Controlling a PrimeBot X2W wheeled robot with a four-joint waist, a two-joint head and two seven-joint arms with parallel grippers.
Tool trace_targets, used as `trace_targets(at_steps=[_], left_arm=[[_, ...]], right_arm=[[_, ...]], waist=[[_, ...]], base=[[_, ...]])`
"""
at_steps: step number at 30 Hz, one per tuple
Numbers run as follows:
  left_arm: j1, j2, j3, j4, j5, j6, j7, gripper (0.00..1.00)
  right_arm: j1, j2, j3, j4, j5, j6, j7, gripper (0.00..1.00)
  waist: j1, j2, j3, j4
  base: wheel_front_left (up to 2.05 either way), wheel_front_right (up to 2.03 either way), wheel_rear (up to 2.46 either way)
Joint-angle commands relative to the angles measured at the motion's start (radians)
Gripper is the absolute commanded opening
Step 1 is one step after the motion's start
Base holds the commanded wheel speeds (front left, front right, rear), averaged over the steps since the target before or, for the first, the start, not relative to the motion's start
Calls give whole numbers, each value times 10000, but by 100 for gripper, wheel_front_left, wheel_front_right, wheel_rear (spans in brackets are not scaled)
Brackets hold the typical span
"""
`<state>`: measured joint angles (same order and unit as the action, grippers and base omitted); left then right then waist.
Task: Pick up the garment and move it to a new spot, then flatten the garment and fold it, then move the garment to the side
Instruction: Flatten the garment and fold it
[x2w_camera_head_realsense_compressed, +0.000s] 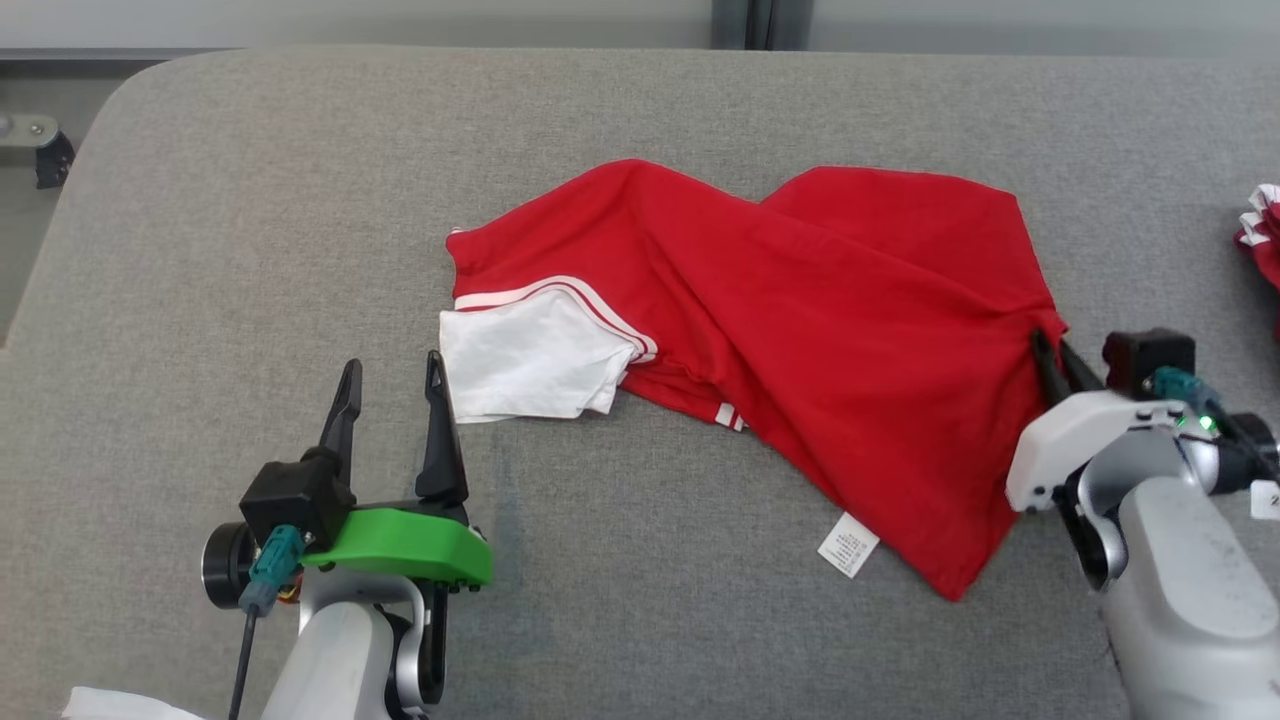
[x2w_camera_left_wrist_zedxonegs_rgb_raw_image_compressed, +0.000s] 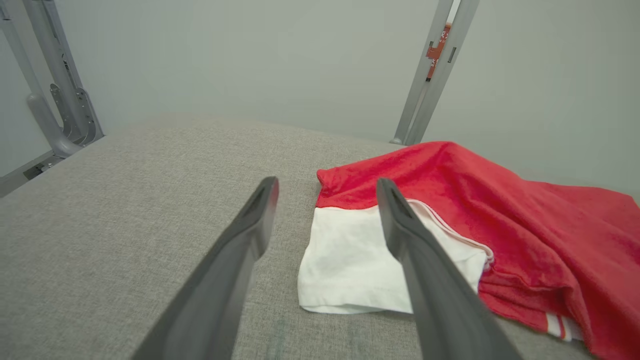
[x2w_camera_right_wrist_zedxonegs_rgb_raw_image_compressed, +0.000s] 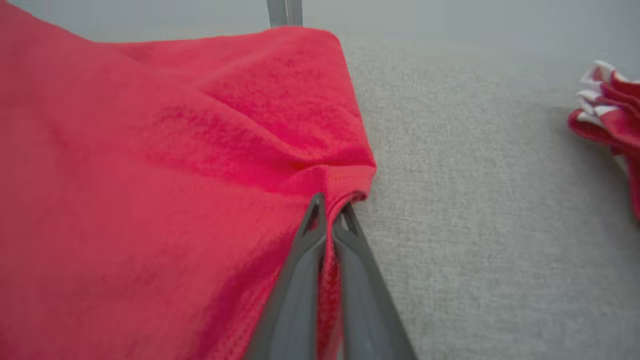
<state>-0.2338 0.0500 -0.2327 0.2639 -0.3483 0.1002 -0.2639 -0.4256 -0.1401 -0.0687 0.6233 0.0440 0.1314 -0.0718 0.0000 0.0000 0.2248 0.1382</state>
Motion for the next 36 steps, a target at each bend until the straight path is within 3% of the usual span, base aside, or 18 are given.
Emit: trace_targets(at_steps=[1,8,14,15,16,17,27,36], left_arm=[[161,15,-45,-38,-1,35,-3,100],[92,19,-341,-116,-188,121,-3,100],[-145,16,-508,-188,-287,169,-3,100],[-183,16,-527,-199,-301,184,-3,100],[-223,16,-547,-211,-326,206,-3,100],[-238,17,-546,-211,-338,219,-3,100],[32,18,-167,-214,-33,213,-3,100],[214,21,-118,-109,111,59,-3,100]], right_arm=[[-357,-193,57,-104,13,-14,126,0],[-1807,-1364,441,120,72,-14,795,0],[-3068,-2065,449,1239,-162,-14,1103,0],[-3241,-2110,334,1420,-226,-14,995,10],[-3442,-2148,232,1626,-358,-14,782,74],[-3558,-2157,182,1778,-470,-14,624,100],[-3461,-1588,148,2058,-430,-14,-1354,100],[-1204,-1045,441,9,408,-14,-1887,100]], waist=[[0,0,30,152],[0,0,223,701],[0,0,525,1132],[0,0,566,1172],[0,0,599,1207],[0,0,615,1220],[0,0,230,328],[0,0,-164,-662]], base=[[0,0,0],[0,0,0],[0,0,0],[0,0,0],[0,0,0],[0,0,0],[0,0,0],[0,0,0]])
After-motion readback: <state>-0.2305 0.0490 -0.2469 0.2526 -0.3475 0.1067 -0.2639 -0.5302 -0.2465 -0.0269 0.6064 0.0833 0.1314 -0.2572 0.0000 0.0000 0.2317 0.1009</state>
